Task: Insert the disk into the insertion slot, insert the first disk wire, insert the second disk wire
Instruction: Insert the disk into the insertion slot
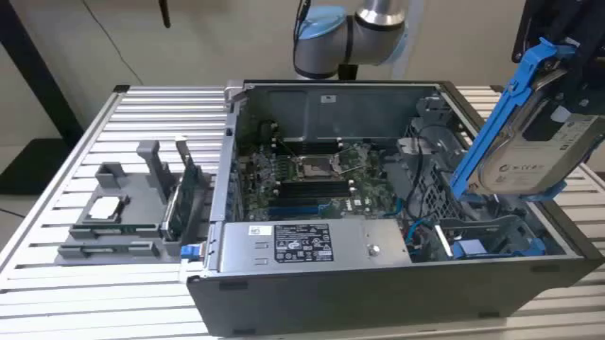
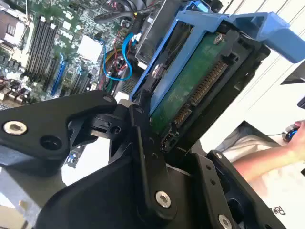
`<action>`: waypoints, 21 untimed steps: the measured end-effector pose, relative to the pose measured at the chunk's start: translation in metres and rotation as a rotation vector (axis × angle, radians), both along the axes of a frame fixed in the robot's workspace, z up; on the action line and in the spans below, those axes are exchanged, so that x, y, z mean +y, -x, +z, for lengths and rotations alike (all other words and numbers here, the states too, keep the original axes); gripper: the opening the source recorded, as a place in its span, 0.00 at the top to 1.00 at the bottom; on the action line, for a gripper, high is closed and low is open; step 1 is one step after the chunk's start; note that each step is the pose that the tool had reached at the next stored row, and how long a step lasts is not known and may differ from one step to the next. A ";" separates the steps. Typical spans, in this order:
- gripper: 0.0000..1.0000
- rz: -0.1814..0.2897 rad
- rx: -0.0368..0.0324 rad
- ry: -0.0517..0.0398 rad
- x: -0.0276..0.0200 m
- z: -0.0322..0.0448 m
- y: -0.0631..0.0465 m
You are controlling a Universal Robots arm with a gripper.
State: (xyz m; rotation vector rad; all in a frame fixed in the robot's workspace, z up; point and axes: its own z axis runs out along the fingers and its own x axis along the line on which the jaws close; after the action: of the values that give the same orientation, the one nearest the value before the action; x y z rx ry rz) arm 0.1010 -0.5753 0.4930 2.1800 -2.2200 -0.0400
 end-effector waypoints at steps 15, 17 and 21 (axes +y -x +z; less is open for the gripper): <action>0.67 0.000 -0.0004 0.0000 0.0000 -0.0030 0.000; 0.67 0.000 -0.0005 -0.0001 0.0000 -0.0033 0.000; 0.67 0.000 -0.0005 -0.0001 0.0001 -0.0044 0.000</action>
State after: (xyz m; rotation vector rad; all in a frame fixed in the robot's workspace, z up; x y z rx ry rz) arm 0.1010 -0.5752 0.4887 2.1803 -2.2203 -0.0396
